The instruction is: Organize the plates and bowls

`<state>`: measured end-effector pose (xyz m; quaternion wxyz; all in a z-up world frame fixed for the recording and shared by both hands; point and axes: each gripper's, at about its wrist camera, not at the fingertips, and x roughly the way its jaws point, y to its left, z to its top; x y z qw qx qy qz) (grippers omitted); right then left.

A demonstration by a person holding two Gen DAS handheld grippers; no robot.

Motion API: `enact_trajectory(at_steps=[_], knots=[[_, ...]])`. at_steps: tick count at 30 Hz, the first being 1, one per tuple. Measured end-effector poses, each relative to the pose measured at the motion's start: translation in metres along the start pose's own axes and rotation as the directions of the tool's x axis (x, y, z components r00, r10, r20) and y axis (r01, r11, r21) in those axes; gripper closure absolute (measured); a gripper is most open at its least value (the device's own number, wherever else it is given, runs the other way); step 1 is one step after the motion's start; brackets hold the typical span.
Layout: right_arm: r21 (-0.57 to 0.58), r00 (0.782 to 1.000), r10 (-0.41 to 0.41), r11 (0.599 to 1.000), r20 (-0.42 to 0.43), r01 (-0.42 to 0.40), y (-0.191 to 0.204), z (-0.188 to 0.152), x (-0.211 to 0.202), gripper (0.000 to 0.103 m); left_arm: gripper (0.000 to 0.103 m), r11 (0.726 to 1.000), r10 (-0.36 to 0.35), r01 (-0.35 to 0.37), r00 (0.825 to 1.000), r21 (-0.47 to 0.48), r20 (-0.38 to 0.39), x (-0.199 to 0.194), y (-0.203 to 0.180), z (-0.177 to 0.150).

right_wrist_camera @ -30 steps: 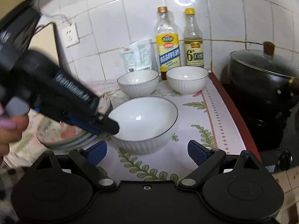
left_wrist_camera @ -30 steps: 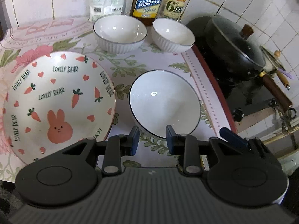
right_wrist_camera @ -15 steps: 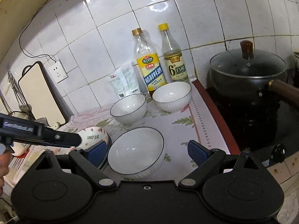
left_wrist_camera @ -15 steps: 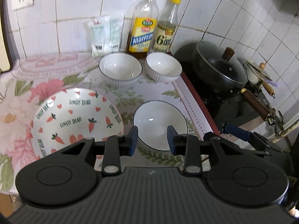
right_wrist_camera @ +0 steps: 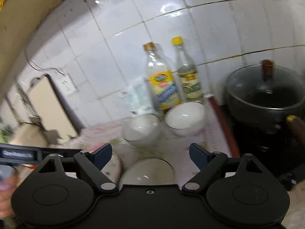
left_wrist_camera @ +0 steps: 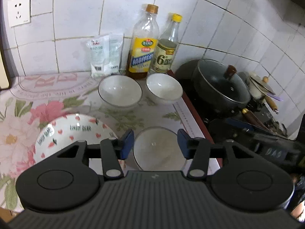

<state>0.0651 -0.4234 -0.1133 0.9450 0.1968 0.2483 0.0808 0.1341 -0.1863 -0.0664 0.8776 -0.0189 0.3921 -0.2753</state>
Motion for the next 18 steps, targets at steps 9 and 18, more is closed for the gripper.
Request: enact_trajectory(at_steps=[9,18], knots=[[0.096,0.998,-0.033,0.995,-0.049,0.038,-0.045,0.040,0.054,0.027,0.053,0.996,0.008,-0.009,1.000,-0.094,-0.019,0.056,0.011,0.030],[0.135,0.992,-0.097,0.985,-0.077,0.107,-0.082,0.040,0.113,0.036,0.054,0.993,0.027,-0.017,0.997,-0.117,0.078,0.129,-0.008,0.027]])
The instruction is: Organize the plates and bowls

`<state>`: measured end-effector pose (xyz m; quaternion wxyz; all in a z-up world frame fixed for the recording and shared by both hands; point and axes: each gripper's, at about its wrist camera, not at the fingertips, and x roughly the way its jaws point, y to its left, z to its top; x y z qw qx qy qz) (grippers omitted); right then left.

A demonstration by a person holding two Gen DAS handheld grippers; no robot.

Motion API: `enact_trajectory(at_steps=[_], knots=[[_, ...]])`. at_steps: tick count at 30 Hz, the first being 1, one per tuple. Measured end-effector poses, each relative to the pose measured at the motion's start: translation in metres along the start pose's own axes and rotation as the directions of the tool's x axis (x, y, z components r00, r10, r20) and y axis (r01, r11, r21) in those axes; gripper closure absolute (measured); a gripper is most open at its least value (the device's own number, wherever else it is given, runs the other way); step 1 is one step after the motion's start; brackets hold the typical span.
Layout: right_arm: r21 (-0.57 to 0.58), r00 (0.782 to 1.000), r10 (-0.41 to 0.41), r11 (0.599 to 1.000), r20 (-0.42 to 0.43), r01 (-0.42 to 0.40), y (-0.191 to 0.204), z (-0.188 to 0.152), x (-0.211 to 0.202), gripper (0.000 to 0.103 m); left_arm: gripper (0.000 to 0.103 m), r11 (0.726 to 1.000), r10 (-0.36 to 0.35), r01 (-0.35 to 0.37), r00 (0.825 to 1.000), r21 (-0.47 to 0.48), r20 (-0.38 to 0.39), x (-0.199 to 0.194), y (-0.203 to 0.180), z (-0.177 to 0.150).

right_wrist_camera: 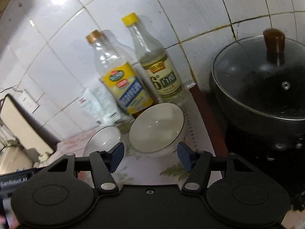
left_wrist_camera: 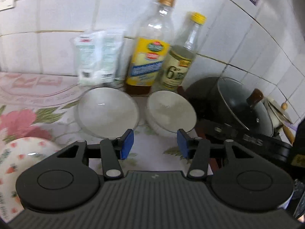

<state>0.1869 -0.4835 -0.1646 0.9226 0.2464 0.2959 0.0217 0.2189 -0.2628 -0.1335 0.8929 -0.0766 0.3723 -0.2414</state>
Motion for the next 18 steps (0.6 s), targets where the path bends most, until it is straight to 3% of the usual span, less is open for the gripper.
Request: enact_trajectory(at_steps=[9,14,16,18], knots=[[0.027,0.997,-0.067,0.997,-0.031,0.068,-0.012,-0.001,0.049,0.040,0.055,0.991,-0.001,-0.009,0.998,-0.136,-0.068,0.060,-0.005,0.013],[0.066,0.992,-0.121,0.990,-0.020,0.122,-0.019,-0.001,0.066,0.055,0.062,0.961,-0.018,-0.023,0.989,-0.275,-0.145,0.085,0.012,0.014],[0.075,0.988,-0.153,0.985,-0.014,0.154,-0.020,-0.002,0.069,0.070,0.067,0.947,-0.024,-0.033,0.985,-0.321,-0.173,0.094,0.017,0.011],[0.095,0.988,-0.153,0.984,-0.009,0.154,-0.021,-0.001,0.071,0.072,0.068,0.942,-0.019,-0.043,0.983,-0.332,-0.181,0.098,0.016,0.011]])
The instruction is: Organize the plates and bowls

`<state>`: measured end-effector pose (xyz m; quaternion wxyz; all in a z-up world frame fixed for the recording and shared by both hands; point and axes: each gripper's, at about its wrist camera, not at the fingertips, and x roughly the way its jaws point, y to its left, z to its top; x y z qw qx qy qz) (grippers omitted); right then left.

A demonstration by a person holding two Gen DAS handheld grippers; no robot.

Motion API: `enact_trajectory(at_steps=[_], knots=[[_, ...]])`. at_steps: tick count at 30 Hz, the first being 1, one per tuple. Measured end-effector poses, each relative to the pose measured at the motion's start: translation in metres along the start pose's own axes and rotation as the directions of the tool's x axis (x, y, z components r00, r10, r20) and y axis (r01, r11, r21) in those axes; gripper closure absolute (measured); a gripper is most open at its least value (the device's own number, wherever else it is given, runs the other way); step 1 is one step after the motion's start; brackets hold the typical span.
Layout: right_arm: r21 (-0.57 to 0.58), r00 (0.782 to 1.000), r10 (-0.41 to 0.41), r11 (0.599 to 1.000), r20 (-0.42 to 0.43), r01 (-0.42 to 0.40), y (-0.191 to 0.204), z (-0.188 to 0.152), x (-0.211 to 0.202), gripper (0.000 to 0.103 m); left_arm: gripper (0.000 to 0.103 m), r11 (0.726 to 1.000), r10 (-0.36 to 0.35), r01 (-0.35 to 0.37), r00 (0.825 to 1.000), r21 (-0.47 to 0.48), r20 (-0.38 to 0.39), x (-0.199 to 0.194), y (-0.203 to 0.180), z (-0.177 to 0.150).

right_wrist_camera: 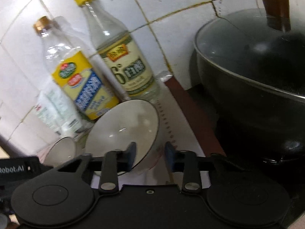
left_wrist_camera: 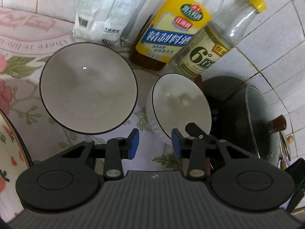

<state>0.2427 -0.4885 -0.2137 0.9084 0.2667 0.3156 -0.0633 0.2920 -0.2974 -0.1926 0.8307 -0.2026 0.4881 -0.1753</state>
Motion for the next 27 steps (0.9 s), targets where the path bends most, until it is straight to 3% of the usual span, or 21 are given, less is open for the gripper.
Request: enact_trajectory(at_steps=[8,11,14,22,27], knots=[[0.038,0.999,-0.003,0.999,-0.051,0.005,-0.003,0.006,0.007,0.076,0.073,0.999,0.049,-0.048,0.998,-0.013,0.027,0.013,-0.015,0.006],[0.066,0.996,-0.015,0.998,-0.085,0.021,-0.006,0.007,0.016,0.077,0.083,0.999,0.031,-0.031,0.999,-0.016,0.019,0.019,-0.015,0.009],[0.080,0.993,-0.025,0.996,-0.119,0.035,-0.008,0.004,0.025,0.078,0.084,0.999,0.026,-0.027,0.999,0.043,0.024,0.021,-0.018,0.011],[0.073,0.992,-0.062,0.995,-0.111,0.070,-0.002,-0.003,0.020,0.082,0.087,0.992,0.064,-0.064,0.998,0.107,0.005,0.022,-0.023,0.008],[0.109,0.991,-0.046,0.992,-0.124,0.060,-0.002,-0.007,0.002,0.082,0.087,0.988,0.060,-0.058,0.998,0.143,-0.007,0.000,-0.025,0.001]])
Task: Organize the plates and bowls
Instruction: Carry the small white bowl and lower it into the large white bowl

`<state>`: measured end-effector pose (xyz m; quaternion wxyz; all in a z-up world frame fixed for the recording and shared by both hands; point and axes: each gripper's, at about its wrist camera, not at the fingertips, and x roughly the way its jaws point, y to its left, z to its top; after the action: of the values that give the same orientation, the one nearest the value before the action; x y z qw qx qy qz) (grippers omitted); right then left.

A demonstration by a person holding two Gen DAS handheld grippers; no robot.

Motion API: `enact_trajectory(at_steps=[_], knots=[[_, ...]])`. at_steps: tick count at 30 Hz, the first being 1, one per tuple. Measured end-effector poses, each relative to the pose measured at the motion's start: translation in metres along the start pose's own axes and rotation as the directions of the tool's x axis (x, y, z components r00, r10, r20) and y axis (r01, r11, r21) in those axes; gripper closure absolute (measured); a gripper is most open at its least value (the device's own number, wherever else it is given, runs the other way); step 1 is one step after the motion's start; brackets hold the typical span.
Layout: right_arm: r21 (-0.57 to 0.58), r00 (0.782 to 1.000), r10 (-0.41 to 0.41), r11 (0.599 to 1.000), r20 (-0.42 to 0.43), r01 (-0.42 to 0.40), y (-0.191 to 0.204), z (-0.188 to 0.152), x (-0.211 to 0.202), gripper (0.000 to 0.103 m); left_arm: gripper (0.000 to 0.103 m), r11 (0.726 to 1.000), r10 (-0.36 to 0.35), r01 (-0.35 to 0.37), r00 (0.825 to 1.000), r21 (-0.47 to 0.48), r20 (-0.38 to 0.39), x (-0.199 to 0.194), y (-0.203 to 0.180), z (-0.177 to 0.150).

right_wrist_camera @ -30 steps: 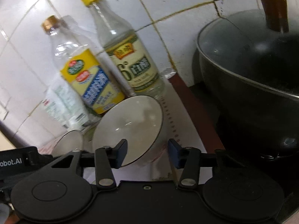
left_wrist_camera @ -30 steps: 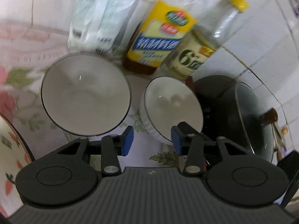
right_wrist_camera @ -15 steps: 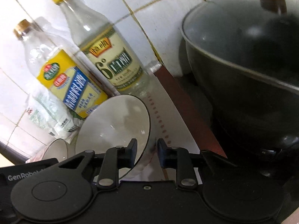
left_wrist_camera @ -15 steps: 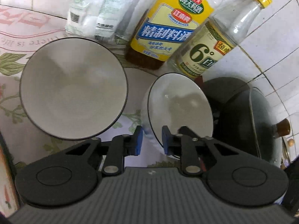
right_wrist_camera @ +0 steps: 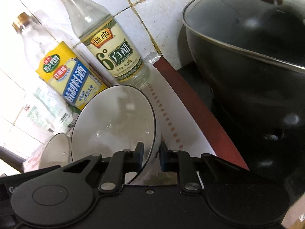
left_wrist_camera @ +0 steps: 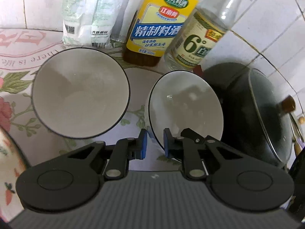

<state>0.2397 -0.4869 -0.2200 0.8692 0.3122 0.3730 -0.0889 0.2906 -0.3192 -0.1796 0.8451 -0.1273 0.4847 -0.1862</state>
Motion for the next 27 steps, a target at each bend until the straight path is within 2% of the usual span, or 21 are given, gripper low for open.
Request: enact_trajectory(at_steps=[8,12,16,27], knots=[[0.014,1.000,0.019,1.000,-0.004,-0.019,0.003,-0.015,-0.050,0.082,0.087,0.998,-0.031,0.031,0.999,0.048,-0.011,-0.051,0.000,-0.018],[-0.008,0.999,0.036,0.999,0.007,-0.036,0.010,-0.028,-0.081,0.082,0.087,0.997,-0.032,0.032,0.999,0.075,-0.002,-0.084,-0.001,-0.031],[-0.045,0.999,0.015,0.999,0.036,-0.014,0.022,-0.044,-0.109,0.082,0.087,0.996,-0.018,0.017,1.000,0.082,0.017,-0.111,-0.002,-0.044],[-0.071,0.998,0.045,0.997,0.035,-0.043,0.034,-0.080,-0.158,0.081,0.087,0.996,-0.047,0.045,0.999,0.078,0.021,-0.155,0.020,-0.083]])
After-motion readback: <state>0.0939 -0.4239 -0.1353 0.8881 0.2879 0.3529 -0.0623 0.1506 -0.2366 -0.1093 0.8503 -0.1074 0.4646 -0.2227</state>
